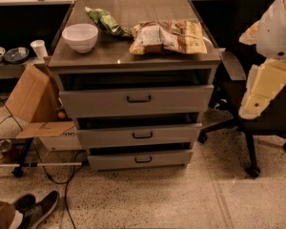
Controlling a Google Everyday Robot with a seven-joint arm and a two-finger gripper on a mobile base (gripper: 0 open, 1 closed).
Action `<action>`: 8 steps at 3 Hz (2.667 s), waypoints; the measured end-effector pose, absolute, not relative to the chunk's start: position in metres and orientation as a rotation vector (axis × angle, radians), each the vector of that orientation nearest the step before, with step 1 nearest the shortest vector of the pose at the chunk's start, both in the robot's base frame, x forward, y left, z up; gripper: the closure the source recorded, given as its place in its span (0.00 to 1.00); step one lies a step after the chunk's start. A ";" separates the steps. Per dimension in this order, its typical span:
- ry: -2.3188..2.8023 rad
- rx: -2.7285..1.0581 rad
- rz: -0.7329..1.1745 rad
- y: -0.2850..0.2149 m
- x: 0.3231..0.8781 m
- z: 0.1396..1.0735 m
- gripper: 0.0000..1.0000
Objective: Open top drawer
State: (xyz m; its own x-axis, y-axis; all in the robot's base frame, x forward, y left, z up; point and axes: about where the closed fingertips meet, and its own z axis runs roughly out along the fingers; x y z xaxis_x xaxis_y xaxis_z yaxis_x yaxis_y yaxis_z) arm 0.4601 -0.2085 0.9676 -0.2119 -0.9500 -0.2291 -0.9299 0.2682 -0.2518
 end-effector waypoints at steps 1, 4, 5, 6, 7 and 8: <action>2.174 -1.721 -0.010 -0.192 0.498 0.944 0.00; 2.214 -1.771 0.260 -0.130 0.599 0.833 0.00; 2.295 -1.753 0.285 -0.120 0.628 0.801 0.00; 2.441 -1.712 0.304 -0.116 0.649 0.762 0.00; 2.441 -1.712 0.303 -0.116 0.649 0.762 0.00; 2.403 -1.718 0.287 -0.111 0.650 0.760 0.00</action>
Offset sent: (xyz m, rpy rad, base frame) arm 0.1201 0.0628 -0.1048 0.1970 0.1209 0.1113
